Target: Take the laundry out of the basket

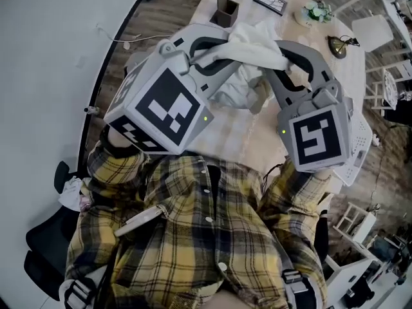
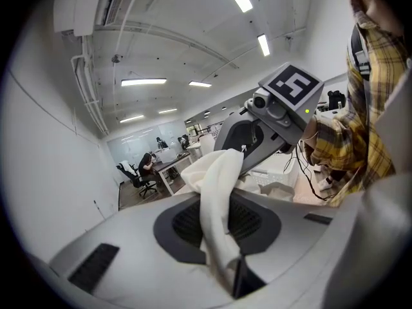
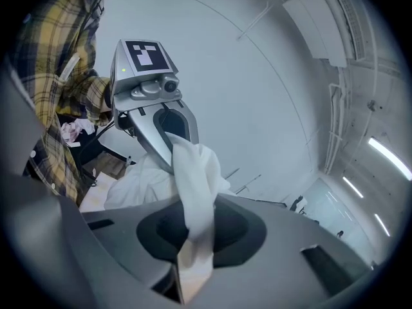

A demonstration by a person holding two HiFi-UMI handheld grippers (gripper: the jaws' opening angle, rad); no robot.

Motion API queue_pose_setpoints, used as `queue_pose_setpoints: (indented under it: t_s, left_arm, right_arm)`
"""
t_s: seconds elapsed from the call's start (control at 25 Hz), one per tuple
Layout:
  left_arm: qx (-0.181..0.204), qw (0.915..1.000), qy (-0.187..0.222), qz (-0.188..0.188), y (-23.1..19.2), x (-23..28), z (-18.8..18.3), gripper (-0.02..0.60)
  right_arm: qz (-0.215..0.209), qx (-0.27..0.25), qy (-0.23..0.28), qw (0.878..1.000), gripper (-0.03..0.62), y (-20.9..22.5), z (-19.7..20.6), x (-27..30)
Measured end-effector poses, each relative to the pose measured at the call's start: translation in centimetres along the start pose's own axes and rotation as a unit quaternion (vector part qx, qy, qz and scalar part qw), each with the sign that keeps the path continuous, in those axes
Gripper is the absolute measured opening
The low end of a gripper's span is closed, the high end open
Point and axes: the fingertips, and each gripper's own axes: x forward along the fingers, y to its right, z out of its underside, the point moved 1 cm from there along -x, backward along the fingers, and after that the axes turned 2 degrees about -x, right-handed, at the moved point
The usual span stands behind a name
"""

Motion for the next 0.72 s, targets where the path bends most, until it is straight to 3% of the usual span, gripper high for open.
queue_pose_setpoints:
  t_s: [0.4, 0.72]
  left_arm:
    - [-0.042, 0.9974, -0.048, 0.032, 1.1, 4.1, 6.3, 0.087]
    - [-0.079, 0.9899, -0.087, 0.079, 4.6, 9.1, 12.6, 0.092]
  right_arm:
    - [-0.048, 0.053, -0.030, 0.997, 0.091, -3.4, 5.3, 4.7]
    - [-0.094, 0.135, -0.065, 0.984, 0.092, -8.0, 12.3, 8.0]
